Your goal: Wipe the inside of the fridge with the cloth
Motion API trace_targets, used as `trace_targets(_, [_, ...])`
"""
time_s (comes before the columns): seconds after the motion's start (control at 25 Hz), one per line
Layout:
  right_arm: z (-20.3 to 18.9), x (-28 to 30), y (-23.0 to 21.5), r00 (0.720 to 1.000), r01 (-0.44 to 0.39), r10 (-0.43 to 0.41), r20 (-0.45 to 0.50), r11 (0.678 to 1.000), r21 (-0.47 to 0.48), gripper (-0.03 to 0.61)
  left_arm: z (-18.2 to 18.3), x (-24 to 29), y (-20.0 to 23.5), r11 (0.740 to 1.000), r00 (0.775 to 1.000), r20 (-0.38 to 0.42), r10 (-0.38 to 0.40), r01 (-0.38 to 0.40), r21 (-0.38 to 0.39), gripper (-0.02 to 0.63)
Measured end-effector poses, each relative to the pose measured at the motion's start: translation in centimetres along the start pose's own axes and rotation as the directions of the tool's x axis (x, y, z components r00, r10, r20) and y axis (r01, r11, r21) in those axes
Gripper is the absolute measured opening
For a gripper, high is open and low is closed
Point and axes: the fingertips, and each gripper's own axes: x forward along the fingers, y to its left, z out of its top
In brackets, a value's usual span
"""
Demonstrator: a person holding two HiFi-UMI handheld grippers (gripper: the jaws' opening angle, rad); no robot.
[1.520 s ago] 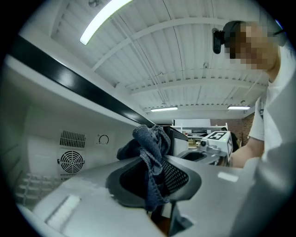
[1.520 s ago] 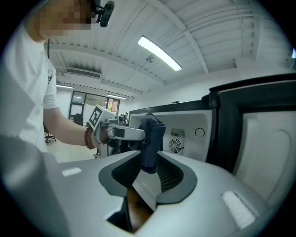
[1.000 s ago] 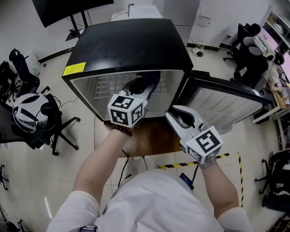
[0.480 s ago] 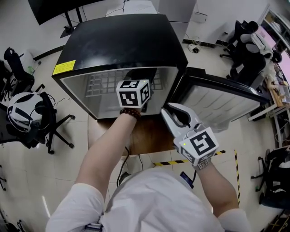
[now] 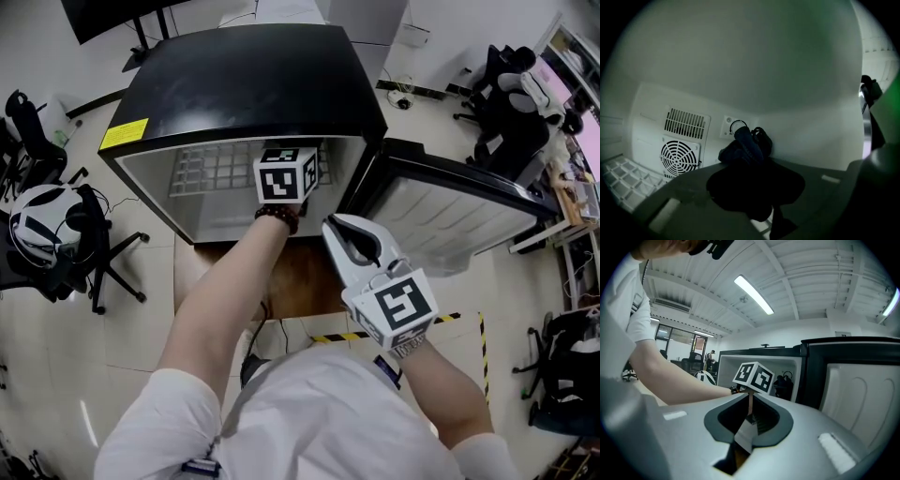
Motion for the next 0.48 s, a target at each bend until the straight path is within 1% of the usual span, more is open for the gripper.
trace_targets(0.16, [-0.1, -0.1, -0.2, 1.0, 0.006, -0.006, -0.006, 1.0, -0.002, 0.026, -0.1, 0.9, 0.2, 1.0, 1.0, -0.006, 0.004, -0.004, -0.018, 0.094])
trace_targets(0.48, [-0.2, -0.5, -0.3, 1.0, -0.004, 0.004, 0.002, 1.0, -0.012, 0.025, -0.6, 2.0, -0.5, 1.0, 1.0, -0.021, 0.011, -0.011, -0.019, 0.094])
